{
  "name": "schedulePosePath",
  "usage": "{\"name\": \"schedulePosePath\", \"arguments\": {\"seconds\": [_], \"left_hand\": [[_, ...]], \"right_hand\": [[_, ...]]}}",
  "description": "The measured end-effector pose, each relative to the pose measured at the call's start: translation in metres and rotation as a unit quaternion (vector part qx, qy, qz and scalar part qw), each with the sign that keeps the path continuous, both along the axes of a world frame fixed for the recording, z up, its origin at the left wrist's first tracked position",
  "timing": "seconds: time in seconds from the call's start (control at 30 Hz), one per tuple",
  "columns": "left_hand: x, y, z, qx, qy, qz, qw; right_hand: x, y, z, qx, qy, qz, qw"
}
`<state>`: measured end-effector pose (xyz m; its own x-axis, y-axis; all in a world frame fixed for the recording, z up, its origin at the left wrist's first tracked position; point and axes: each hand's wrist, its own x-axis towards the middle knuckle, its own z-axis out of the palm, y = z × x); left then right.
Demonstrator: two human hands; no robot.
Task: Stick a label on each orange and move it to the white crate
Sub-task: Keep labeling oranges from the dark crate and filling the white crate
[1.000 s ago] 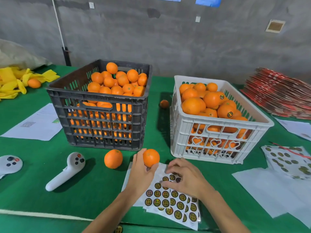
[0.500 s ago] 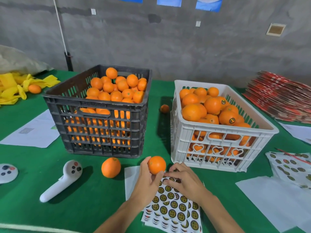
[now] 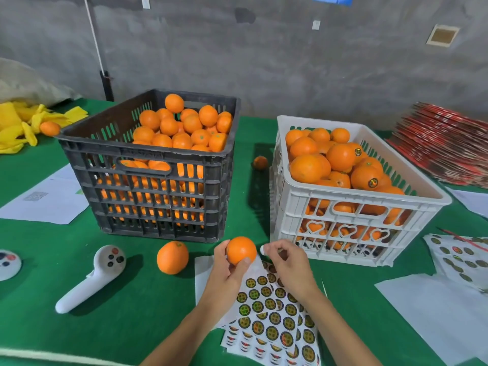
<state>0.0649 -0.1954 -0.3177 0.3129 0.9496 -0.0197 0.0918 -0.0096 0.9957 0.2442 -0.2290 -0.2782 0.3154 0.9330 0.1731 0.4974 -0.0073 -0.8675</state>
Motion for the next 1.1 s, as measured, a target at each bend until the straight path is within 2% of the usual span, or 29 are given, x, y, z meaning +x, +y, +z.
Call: {"name": "schedulePosePath", "arguments": {"seconds": [0.07,0.13,0.23,0.37,0.53,0.6,0.67,0.73,0.77,0.83,0.9,0.97,1.1], "left_hand": [[0.0,-0.001,0.001,0.0,-0.005,-0.002,1.0],[-0.001,-0.003,0.002,0.009,-0.006,-0.004,1.0],[-0.002,-0.008,0.007,0.025,-0.025,0.001,0.999],[-0.001,-0.015,0.023,0.065,-0.069,0.045,0.994],[0.003,-0.018,0.059,0.163,-0.048,0.051,0.984],[-0.001,-0.01,0.077,0.212,0.008,0.021,0.977],[-0.013,0.001,0.088,0.279,0.111,0.011,0.954],[-0.03,0.015,0.091,0.338,0.258,0.053,0.903],[-0.039,0.02,0.09,0.34,0.332,0.073,0.877],[-0.052,0.028,0.087,0.286,0.449,0.091,0.841],[-0.062,0.032,0.082,0.238,0.518,0.084,0.818],[-0.07,0.033,0.078,0.206,0.558,0.075,0.8],[-0.082,0.033,0.074,0.125,0.579,0.05,0.804]], "right_hand": [[-0.013,-0.001,0.001,0.07,-0.063,-0.053,0.994],[-0.027,-0.003,-0.001,0.092,-0.111,-0.035,0.989],[-0.032,-0.009,-0.001,0.116,-0.085,0.019,0.989],[-0.038,-0.018,0.011,0.073,-0.136,0.097,0.983],[-0.056,-0.013,0.054,0.075,-0.112,0.014,0.991],[-0.051,-0.009,0.076,0.086,-0.117,0.003,0.989],[-0.042,-0.009,0.099,0.118,-0.182,-0.012,0.976],[-0.029,-0.007,0.126,0.181,-0.239,-0.053,0.952],[-0.022,-0.003,0.139,0.209,-0.257,-0.072,0.941],[-0.004,0.008,0.164,0.243,-0.277,-0.099,0.924],[0.013,0.021,0.18,0.245,-0.279,-0.108,0.922],[0.028,0.032,0.188,0.224,-0.287,-0.115,0.924],[0.047,0.051,0.193,0.193,-0.316,-0.142,0.918]]}}
